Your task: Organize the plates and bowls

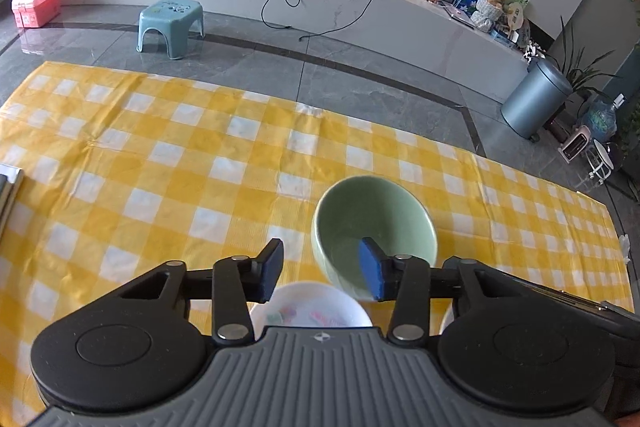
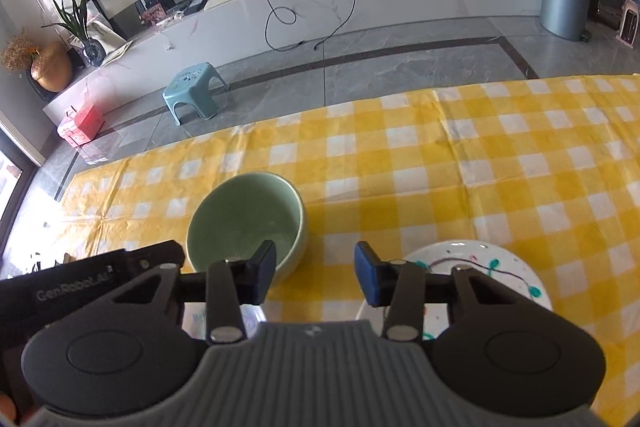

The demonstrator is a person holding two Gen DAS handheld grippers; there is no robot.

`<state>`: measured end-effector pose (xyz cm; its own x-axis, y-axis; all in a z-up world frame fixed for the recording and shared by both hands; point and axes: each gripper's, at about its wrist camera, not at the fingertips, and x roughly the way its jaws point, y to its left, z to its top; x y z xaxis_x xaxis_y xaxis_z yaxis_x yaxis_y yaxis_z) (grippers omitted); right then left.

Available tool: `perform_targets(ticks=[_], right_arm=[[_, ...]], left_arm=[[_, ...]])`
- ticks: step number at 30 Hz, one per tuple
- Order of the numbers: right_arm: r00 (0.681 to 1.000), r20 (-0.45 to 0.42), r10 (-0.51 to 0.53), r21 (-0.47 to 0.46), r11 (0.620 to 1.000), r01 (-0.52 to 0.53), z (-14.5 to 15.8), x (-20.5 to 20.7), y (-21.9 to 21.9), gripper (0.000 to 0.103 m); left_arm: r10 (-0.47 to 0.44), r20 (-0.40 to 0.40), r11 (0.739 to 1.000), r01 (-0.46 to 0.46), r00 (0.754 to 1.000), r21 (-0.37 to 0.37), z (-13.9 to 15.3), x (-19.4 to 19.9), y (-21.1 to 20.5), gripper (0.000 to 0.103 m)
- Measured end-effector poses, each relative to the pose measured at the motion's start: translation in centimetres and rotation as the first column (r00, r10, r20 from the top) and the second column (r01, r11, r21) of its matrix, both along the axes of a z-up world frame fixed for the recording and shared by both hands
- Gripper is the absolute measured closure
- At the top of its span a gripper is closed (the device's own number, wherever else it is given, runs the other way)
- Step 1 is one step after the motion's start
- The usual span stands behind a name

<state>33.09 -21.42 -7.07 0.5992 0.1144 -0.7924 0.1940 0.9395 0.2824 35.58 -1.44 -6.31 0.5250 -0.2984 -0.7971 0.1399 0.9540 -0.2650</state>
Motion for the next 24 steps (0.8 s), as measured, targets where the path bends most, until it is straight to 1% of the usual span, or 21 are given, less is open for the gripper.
perform_targets(ticks=[2,3,5,7,9,12,14,15,16,20,24], right_arm=[[1.000,-0.015,0.007,0.004,1.000,-0.007,-0.7,1.1,0.2,0.070],[1.000,-0.023,0.014,0.007,1.000,-0.013,-1.1,1.7,0.3,0.071],[0.999,-0.035,0.020,0.021,1.000,-0.019,-1.8,2.5,0.6,0.074],[0.999,-0.048,0.023,0.022,1.000,-0.022,-2.5,3.2,0.9,0.076],[0.998,-0.061,0.022,0.024,0.999,-0.021,-3.1,3.6,1.2,0.077],[0.997,-0.077,0.027,0.023,0.999,-0.025,-3.8,4.2,1.5,0.080],[0.996,-0.087,0.029,0.022,0.999,-0.028,-4.2,4.4,1.6,0.085],[0.996,-0.089,0.026,0.027,0.999,-0.024,-4.4,4.5,1.6,0.085],[0.996,-0.091,0.025,0.037,0.999,-0.022,-4.6,4.6,1.5,0.085],[0.996,-0.089,0.027,0.059,0.998,-0.022,-4.9,4.7,1.3,0.087],[0.996,-0.085,0.028,0.053,0.998,-0.023,-4.9,4.7,1.3,0.088]], left_arm=[[0.001,-0.019,1.000,-0.001,1.000,0.001,-0.8,0.9,-0.3,0.061],[0.000,-0.029,1.000,0.000,1.000,0.001,-1.2,1.2,-0.4,0.062],[-0.007,-0.043,1.000,0.007,0.999,0.003,-1.9,1.8,-0.7,0.068],[-0.012,-0.051,1.000,0.013,0.999,0.009,-2.4,2.2,-0.9,0.073],[-0.015,-0.059,1.000,0.016,0.998,0.009,-2.8,2.5,-1.0,0.075],[-0.011,-0.070,1.000,0.011,0.998,0.010,-3.4,2.8,-1.3,0.082],[-0.018,-0.073,1.000,0.019,0.997,0.008,-3.7,3.0,-1.6,0.085],[-0.018,-0.077,1.000,0.019,0.997,0.010,-3.9,3.1,-1.7,0.086],[-0.018,-0.083,1.000,0.019,0.996,0.008,-4.1,3.2,-1.7,0.090],[-0.010,-0.084,1.000,0.010,0.996,0.000,-4.3,3.3,-1.8,0.091],[-0.009,-0.082,1.000,0.008,0.997,-0.004,-4.3,3.4,-1.7,0.092]])
